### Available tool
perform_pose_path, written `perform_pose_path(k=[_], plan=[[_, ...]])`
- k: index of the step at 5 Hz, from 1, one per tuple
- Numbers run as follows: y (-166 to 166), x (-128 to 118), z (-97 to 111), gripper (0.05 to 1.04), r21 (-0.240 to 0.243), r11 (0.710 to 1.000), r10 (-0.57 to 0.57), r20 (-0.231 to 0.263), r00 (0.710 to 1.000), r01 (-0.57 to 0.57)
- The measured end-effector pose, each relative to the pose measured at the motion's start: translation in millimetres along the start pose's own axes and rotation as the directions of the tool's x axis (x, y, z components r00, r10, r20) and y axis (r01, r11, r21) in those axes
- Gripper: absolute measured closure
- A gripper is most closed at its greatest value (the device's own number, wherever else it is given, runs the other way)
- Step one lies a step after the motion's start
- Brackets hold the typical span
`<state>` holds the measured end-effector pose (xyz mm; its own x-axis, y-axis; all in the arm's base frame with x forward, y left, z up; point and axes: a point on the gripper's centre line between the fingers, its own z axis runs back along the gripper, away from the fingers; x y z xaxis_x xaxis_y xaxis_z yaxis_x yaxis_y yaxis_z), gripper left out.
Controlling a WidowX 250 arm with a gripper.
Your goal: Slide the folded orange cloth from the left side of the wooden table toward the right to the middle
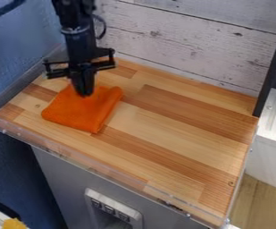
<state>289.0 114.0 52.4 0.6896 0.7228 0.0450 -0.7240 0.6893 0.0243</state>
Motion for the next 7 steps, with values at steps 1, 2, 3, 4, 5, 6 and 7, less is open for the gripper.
perform_pose_path(k=[1,2,3,4,5,6,7], plan=[[2,5,-10,1.024,0.019,1.0,0.019,-0.011,1.0,-0.019],[7,6,-17,1.024,0.032,0.999,0.027,-0.027,0.999,-0.026],[11,5,-19,1.024,0.036,0.999,0.03,-0.04,0.999,-0.028],[16,4,-20,1.024,0.03,0.999,0.036,-0.058,0.998,-0.034],[17,0,-23,1.024,0.023,0.999,0.035,-0.094,0.995,-0.033],[13,-1,-27,1.024,0.008,0.999,0.041,-0.118,0.992,-0.04],[8,-2,-34,1.024,-0.017,0.999,0.029,-0.133,0.991,-0.032]])
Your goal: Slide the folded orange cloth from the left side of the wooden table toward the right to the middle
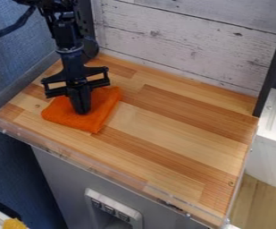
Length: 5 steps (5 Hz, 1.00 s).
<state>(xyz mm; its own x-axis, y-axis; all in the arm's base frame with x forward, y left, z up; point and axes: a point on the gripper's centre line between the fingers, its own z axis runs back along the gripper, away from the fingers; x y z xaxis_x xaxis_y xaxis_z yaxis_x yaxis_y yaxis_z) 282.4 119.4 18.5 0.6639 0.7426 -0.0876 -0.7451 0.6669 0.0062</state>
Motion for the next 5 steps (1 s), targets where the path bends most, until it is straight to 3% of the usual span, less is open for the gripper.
perform_pose_path(k=[1,3,5], plan=[[-6,4,-4,1.024,-0.042,0.999,-0.005,0.018,1.0,0.006],[-22,-13,-11,1.024,-0.078,0.978,-0.19,0.061,0.98,0.194],[-54,-49,-14,1.024,-0.034,0.886,-0.455,0.131,0.881,0.463]])
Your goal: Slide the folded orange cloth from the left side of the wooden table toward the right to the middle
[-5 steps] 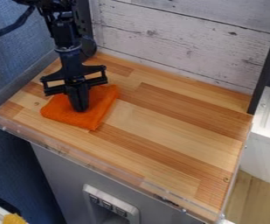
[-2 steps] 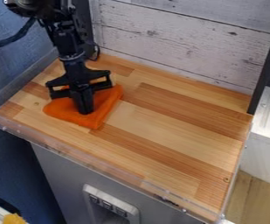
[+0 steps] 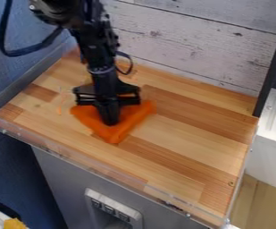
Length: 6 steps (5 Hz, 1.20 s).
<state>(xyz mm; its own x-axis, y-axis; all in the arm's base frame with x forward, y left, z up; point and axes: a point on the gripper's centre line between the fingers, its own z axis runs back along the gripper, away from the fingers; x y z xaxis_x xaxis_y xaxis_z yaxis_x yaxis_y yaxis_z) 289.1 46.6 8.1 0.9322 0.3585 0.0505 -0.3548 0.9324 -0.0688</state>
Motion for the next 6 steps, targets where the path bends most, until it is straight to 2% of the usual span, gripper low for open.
perform_pose_path(k=[1,3,4,5,6], plan=[[-15,-8,-1,1.024,0.032,0.992,-0.123,0.009,0.992,0.123],[-31,-19,-1,1.0,0.085,0.953,-0.29,-0.034,0.956,0.292],[-38,-28,3,0.847,0.09,0.933,-0.339,-0.101,0.935,0.348],[-50,-26,14,0.593,0.087,0.923,-0.362,-0.125,0.924,0.374],[-63,-26,28,0.292,0.074,0.919,-0.377,-0.131,0.917,0.388]])
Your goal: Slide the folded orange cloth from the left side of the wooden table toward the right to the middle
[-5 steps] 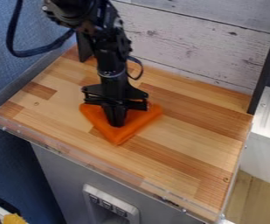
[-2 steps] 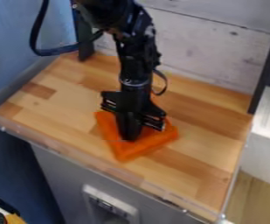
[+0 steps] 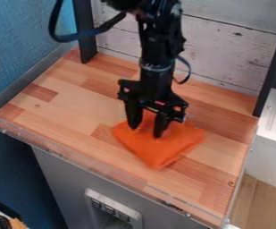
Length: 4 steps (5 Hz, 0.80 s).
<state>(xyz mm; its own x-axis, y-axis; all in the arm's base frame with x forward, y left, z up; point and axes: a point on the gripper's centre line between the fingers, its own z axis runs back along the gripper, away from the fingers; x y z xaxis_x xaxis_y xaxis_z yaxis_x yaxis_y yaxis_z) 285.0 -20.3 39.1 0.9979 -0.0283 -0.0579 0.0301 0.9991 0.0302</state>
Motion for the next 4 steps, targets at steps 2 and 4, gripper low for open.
perform_pose_path(k=[2,4], plan=[[-21,9,26,0.085,-0.025,1.0,-0.009,0.036,0.999,0.01],[-40,24,44,0.084,-0.037,0.999,-0.006,0.096,0.995,0.01]])
